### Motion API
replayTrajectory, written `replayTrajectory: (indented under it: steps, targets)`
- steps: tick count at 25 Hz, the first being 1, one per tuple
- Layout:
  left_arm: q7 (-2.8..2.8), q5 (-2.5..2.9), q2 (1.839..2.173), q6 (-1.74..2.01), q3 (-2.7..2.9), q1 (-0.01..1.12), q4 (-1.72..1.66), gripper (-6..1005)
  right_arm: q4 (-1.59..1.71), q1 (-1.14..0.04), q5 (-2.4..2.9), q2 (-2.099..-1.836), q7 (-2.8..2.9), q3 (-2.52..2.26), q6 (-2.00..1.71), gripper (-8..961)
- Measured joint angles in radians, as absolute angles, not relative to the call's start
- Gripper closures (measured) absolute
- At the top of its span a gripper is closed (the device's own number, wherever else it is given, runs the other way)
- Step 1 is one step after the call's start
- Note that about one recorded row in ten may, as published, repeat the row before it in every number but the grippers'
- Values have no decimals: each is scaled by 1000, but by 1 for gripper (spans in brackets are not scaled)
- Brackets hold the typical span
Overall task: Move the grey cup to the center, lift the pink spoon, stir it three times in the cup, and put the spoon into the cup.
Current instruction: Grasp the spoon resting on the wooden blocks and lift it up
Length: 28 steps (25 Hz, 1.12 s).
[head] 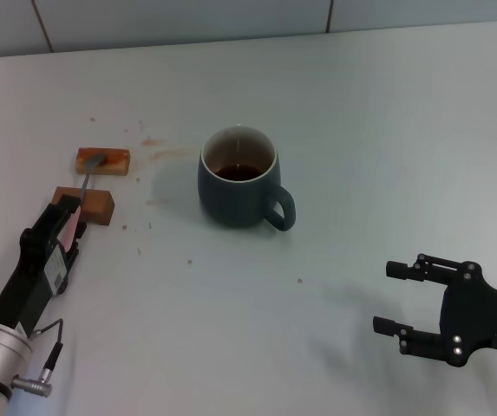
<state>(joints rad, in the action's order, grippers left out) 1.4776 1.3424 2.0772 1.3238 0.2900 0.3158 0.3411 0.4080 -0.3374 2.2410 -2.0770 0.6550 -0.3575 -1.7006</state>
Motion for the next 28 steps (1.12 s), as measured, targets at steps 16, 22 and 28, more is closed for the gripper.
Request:
replayTrajectory:
  steps: [16, 22, 28]
  targets:
    - [1491, 1346, 2079, 1288, 281, 322, 345, 661, 409, -339, 2241, -2076, 655, -354, -1712, 244]
    - [1490, 1342, 2079, 1279, 281, 326, 346, 730, 410, -341, 2241, -2075, 655, -354, -1712, 244]
    - [1488, 1343, 2079, 1277, 281, 328, 342, 774, 411, -341, 2241, -2075, 655, -354, -1712, 244]
